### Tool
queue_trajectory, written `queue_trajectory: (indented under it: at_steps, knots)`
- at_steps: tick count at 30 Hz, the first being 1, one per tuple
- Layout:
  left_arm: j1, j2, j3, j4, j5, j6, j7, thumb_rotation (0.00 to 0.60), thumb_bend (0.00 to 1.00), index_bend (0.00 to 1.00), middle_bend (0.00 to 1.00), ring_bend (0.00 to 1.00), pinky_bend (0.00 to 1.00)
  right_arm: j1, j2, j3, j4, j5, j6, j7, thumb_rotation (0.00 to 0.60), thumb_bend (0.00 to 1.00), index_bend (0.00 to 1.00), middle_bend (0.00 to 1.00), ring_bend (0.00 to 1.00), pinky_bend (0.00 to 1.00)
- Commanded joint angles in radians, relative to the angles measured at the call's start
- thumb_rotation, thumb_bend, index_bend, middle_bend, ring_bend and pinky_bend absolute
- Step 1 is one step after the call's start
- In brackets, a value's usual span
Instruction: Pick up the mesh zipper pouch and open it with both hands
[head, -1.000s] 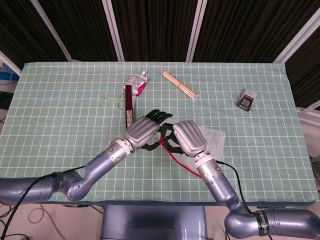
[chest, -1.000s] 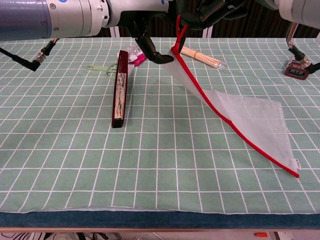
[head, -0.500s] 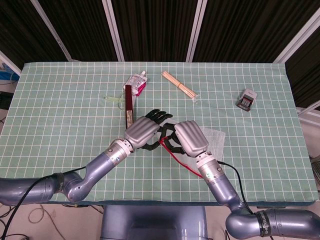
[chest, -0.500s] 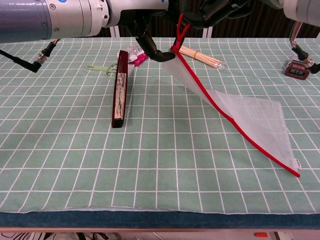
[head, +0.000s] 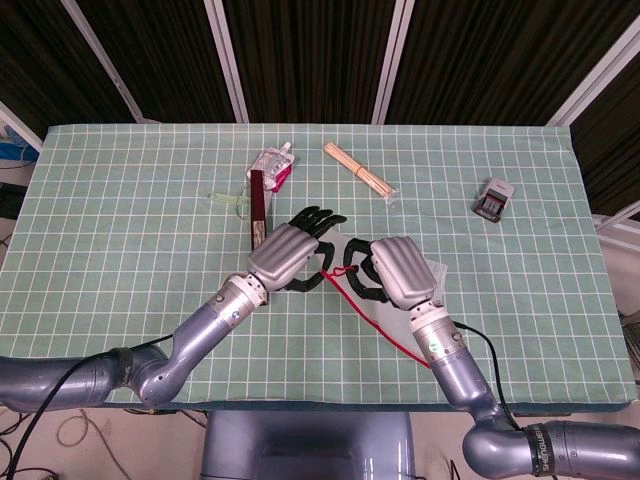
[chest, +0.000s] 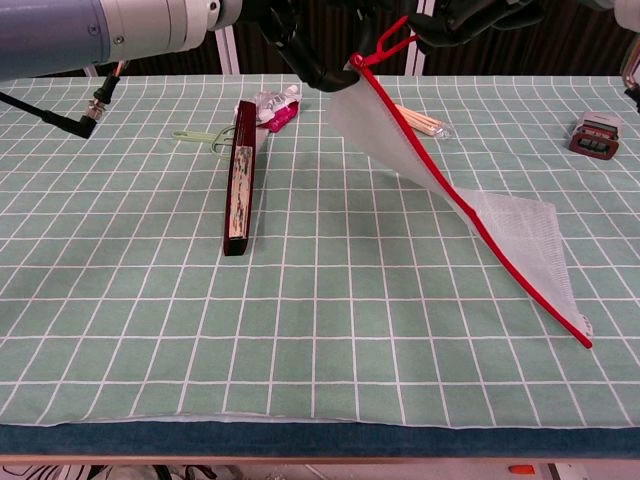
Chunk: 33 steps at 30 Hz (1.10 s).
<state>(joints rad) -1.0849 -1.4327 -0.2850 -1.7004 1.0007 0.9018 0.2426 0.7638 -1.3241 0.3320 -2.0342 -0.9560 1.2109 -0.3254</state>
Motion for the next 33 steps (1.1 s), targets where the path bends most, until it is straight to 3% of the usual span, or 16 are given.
queue_trajectory:
  at_steps: [1, 16, 33]
  knots:
    - [0.007, -0.011, -0.015, -0.004, 0.002, 0.028, -0.008, 0.6, 0.39, 0.6, 0.09, 0.0, 0.0, -0.009, 0.003, -0.006, -0.001, -0.001, 0.005, 0.008, 0.6, 0.61, 0.76, 1.0, 1.0, 0.96]
    - [0.019, -0.035, -0.061, -0.012, 0.005, 0.112, -0.002, 0.6, 0.39, 0.61, 0.09, 0.0, 0.0, -0.055, 0.005, -0.045, 0.005, -0.022, 0.019, 0.038, 0.6, 0.61, 0.76, 1.0, 1.0, 0.96]
    - [0.037, -0.048, -0.108, -0.015, 0.007, 0.162, -0.046, 0.6, 0.39, 0.62, 0.09, 0.0, 0.0, -0.077, 0.003, -0.051, 0.029, -0.018, 0.025, 0.043, 0.6, 0.61, 0.76, 1.0, 1.0, 0.96]
